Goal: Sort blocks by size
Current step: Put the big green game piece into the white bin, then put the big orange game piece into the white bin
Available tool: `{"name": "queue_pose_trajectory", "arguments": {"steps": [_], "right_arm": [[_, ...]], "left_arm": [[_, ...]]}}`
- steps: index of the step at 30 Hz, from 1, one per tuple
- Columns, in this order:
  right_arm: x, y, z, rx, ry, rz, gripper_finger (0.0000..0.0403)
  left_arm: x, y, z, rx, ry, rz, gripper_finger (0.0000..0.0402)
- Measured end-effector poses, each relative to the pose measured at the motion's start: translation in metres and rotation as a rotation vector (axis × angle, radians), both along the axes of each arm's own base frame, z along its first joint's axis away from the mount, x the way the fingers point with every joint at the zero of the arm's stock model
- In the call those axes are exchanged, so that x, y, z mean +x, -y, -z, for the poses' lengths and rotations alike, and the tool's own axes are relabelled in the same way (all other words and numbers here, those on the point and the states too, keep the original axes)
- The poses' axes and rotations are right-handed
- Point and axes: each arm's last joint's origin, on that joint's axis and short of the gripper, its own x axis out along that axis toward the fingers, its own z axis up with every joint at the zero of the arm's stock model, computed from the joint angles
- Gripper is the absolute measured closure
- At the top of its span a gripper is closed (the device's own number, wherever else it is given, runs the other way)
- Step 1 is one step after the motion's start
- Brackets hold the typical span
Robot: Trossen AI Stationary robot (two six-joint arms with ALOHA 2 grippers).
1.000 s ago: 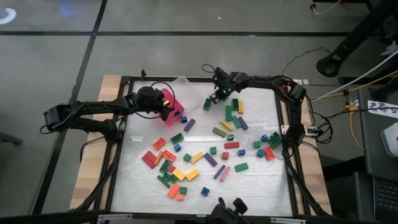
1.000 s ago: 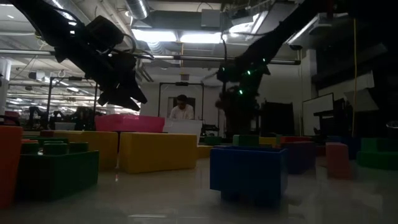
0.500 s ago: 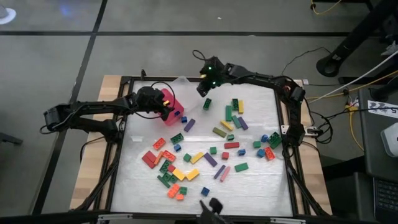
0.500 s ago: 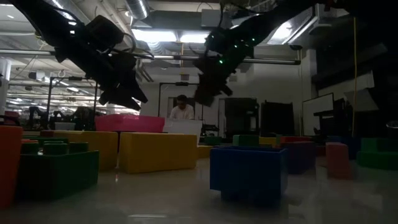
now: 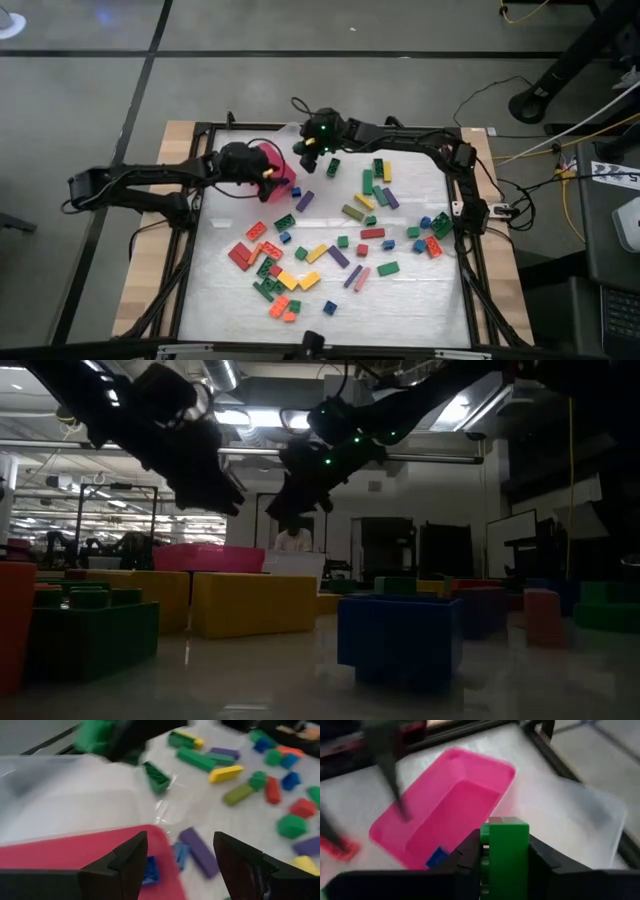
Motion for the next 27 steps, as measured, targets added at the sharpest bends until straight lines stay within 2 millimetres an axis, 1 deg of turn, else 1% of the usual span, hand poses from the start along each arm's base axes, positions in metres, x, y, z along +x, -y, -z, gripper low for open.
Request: {"name": "queue_pose_trajectory", "arguments": {"steps": [4, 7, 12, 15, 18, 21, 24, 27], "right_arm": [[0.001, 0.001, 0.000, -0.048, -0.007, 0.059, 0.0304], [0.001, 0.001, 0.000, -0.088, -0.020, 0.080, 0.0290], [0.001, 0.001, -0.001, -0.089, -0.018, 0.081, 0.0235], [0.001, 0.001, -0.001, -0.089, -0.017, 0.081, 0.0202], [0.001, 0.002, -0.001, -0.090, -0.016, 0.082, 0.0180], [0.001, 0.002, -0.001, -0.089, -0.017, 0.081, 0.0169], [0.000, 0.001, -0.001, -0.085, -0.025, 0.079, 0.0167], [-0.005, -0.002, -0.011, -0.058, -0.022, 0.044, 0.0167]], "left_arm": [[-0.006, 0.017, -0.010, 0.002, 0.019, 0.063, 0.0188], [-0.013, 0.032, -0.017, -0.015, 0.027, 0.116, 0.0188], [-0.024, 0.060, -0.020, -0.131, 0.007, 0.188, 0.0188], [-0.025, 0.076, -0.019, -0.190, -0.011, 0.229, 0.0188], [-0.024, 0.091, -0.017, -0.208, -0.029, 0.242, 0.0188], [-0.025, 0.104, -0.014, -0.211, -0.053, 0.246, 0.0188], [-0.027, 0.115, -0.014, -0.195, -0.051, 0.245, 0.0188], [-0.029, 0.123, -0.013, -0.177, -0.048, 0.228, 0.0188]]}}
